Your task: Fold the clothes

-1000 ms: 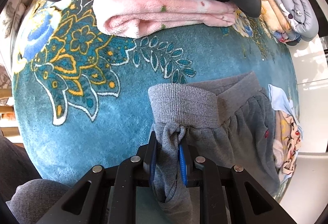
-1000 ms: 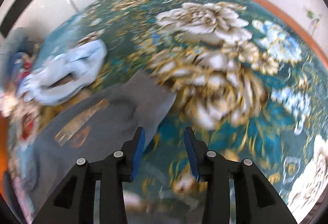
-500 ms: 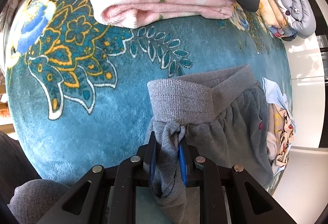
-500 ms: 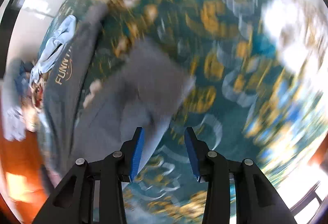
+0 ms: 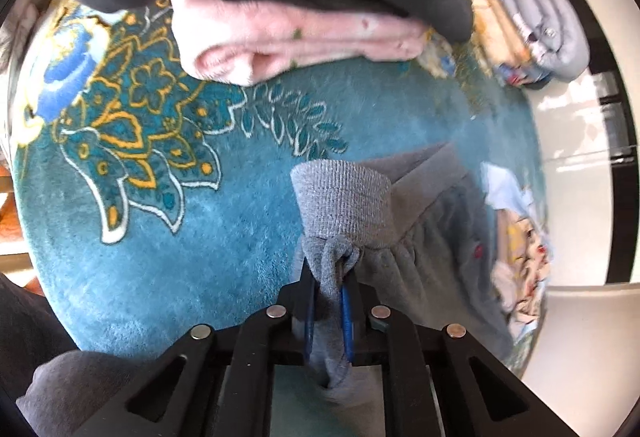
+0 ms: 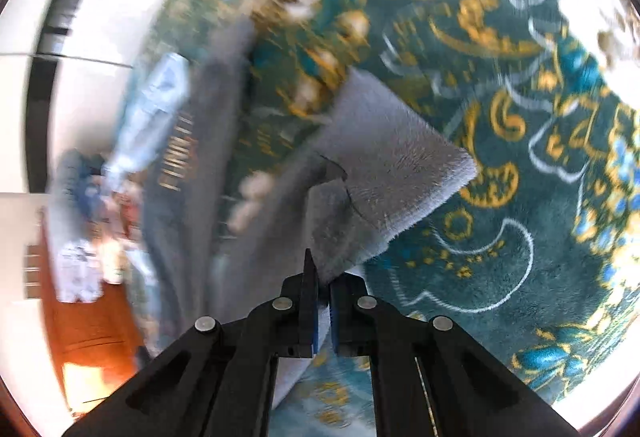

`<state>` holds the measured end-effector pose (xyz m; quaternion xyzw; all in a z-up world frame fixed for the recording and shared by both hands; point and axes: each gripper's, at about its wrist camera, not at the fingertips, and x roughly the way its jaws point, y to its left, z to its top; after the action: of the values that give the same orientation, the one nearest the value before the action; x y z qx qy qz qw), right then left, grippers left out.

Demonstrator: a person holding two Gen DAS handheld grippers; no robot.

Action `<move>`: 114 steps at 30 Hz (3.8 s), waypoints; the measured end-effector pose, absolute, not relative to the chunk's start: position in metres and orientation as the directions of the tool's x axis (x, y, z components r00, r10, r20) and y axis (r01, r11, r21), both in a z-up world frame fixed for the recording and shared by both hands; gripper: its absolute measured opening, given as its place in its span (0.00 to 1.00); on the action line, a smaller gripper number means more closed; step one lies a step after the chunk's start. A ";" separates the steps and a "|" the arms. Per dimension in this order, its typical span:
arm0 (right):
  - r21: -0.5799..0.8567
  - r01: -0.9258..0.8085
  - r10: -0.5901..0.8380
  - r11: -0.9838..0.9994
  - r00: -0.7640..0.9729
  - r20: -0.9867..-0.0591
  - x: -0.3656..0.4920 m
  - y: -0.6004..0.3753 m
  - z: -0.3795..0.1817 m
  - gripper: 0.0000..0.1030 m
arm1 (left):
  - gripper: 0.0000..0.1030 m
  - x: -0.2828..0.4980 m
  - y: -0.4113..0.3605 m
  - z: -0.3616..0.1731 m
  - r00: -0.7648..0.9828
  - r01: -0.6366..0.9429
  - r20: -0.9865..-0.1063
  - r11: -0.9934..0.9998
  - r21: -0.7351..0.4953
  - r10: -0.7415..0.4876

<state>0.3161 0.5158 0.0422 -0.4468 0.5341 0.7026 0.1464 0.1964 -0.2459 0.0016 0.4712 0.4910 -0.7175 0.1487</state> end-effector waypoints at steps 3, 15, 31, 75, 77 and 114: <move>0.605 -0.656 -0.230 -0.451 -0.569 -0.789 0.333 0.523 0.075 0.04 | 0.11 0.203 -0.238 0.010 -0.506 0.661 -0.814 -0.478 -0.578 0.286; 0.592 -0.645 -0.227 -0.484 -0.561 -0.796 0.188 0.535 0.106 0.04 | 0.11 0.149 -0.241 0.026 -0.508 0.686 -0.731 -0.299 -0.663 0.455; 0.490 -0.757 -0.163 -0.433 -0.468 -0.868 0.007 0.555 0.060 0.07 | 0.53 0.008 -0.220 0.019 -0.519 0.599 -0.701 -0.378 -0.706 0.488; 0.504 -0.686 -0.058 -0.524 -0.562 -0.825 0.063 0.564 0.030 0.14 | 0.16 0.054 -0.236 -0.036 -0.495 0.729 -0.821 -0.379 -0.570 0.284; 0.545 -0.643 -0.077 -0.538 -0.606 -0.791 0.071 0.562 0.054 0.14 | 0.13 0.054 -0.237 -0.016 -0.524 0.697 -0.799 -0.390 -0.601 0.294; 0.542 -0.239 -0.452 -0.805 -0.344 -0.823 0.104 0.364 0.033 0.46 | 0.58 0.116 -0.202 0.013 -0.454 0.514 -0.775 -0.581 -0.631 0.439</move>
<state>0.1039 0.3635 0.0330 -0.5684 0.3040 0.7613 -0.0699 0.1164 -0.2016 0.0134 0.5218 0.4567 -0.7200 0.0259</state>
